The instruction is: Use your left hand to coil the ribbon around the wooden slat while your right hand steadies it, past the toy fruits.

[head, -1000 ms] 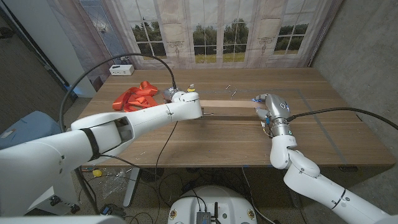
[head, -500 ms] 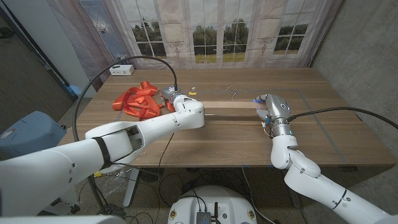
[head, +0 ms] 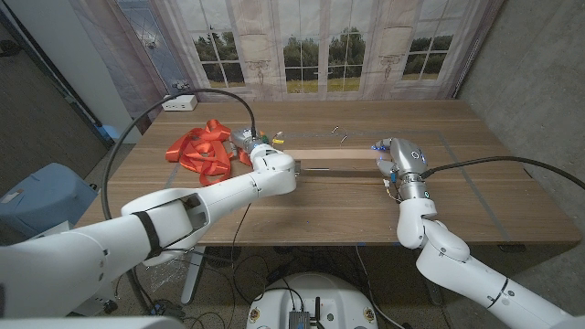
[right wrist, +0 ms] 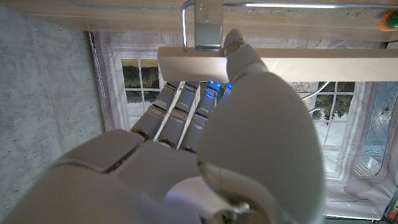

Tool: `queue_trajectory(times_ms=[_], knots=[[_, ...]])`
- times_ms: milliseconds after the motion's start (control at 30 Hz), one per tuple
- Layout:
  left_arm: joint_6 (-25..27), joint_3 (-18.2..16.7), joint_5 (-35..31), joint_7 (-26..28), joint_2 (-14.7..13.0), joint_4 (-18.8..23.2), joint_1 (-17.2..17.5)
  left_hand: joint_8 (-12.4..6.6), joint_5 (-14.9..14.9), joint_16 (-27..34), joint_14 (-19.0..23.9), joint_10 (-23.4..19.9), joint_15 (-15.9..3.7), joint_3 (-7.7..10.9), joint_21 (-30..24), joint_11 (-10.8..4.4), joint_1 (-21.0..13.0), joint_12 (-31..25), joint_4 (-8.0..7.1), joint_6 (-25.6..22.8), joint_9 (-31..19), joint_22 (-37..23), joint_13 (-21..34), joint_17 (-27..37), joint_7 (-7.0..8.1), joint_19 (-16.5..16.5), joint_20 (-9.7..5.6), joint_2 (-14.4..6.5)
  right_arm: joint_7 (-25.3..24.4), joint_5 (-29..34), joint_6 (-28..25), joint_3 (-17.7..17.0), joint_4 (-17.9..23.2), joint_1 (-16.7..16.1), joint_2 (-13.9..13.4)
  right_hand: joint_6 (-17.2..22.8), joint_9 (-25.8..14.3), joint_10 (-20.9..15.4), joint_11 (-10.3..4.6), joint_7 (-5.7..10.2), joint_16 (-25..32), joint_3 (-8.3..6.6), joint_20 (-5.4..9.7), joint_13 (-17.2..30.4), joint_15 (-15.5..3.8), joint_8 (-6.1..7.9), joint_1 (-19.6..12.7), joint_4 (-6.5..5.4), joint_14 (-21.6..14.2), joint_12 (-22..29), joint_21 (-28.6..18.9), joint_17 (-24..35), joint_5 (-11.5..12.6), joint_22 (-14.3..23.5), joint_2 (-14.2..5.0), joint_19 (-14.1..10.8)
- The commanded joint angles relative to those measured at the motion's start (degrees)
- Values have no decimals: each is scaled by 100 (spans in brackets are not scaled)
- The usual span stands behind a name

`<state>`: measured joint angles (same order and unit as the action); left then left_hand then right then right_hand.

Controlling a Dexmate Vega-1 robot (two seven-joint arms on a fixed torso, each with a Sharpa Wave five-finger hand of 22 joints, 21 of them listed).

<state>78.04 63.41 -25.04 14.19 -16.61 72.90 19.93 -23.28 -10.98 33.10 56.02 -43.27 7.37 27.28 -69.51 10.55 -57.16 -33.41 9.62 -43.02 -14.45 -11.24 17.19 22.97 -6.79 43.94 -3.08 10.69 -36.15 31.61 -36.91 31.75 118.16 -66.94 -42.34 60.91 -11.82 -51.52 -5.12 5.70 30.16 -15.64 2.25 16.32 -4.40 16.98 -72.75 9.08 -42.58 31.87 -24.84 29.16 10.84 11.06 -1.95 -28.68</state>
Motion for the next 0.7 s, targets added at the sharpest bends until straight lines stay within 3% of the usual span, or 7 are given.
queue_trajectory(times_ms=[33, 167, 267, 700], knots=[[-2503, -2046, 746, 2742, -340, 1572, 1496, -9, 8, 16, 1624, -1220, -2033, 291, -75, -1196, -1707, -261, 34, -1152, -325, -7, 1239, 72, -114, 139, -562, -1669, -125, -19, 48, -16, -40, 16, 128, 86, -69, -377, 15, -43, -33, 14, -12, 447, -918, 7, -542, -18, -69, 46, -56, 20, 26, 31, -596, -37], [-3676, -2552, 1198, 2984, -426, 1868, 1856, -8, 32, -3, 1610, -1164, -2028, 296, -118, -1188, -1706, -293, 14, -1088, -403, 4, 1333, 118, -100, 115, -568, -1701, -218, -154, 221, -91, -100, -13, 182, 87, -70, -377, 18, -45, -38, 21, -11, 448, -919, 5, -546, -19, -73, 50, -62, 23, 26, 31, -597, -37], [-4154, -2745, 1432, 2994, -455, 1987, 1959, -14, 48, -19, 1607, -1136, -2027, 303, -146, -1185, -1702, -317, 5, -1057, -457, 12, 1393, 144, -120, 98, -565, -1717, -278, -210, 280, -120, -145, -19, 231, 88, -70, -374, 9, -52, -45, 28, -13, 446, -918, 3, -550, -20, -75, 52, -69, 27, 27, 32, -598, -36], [-4446, -2803, 1436, 3016, -596, 2436, 1960, -75, 82, -75, 1637, -1090, -2024, 338, -237, -1241, -1676, -414, -11, -1030, -654, 44, 1591, 233, -68, 73, -577, -1738, -333, -461, 632, -231, -181, -105, 220, 82, -74, -372, 20, -46, -69, 56, -10, 444, -916, -9, -565, -24, -87, 65, -101, 44, 29, 36, -608, -40]])
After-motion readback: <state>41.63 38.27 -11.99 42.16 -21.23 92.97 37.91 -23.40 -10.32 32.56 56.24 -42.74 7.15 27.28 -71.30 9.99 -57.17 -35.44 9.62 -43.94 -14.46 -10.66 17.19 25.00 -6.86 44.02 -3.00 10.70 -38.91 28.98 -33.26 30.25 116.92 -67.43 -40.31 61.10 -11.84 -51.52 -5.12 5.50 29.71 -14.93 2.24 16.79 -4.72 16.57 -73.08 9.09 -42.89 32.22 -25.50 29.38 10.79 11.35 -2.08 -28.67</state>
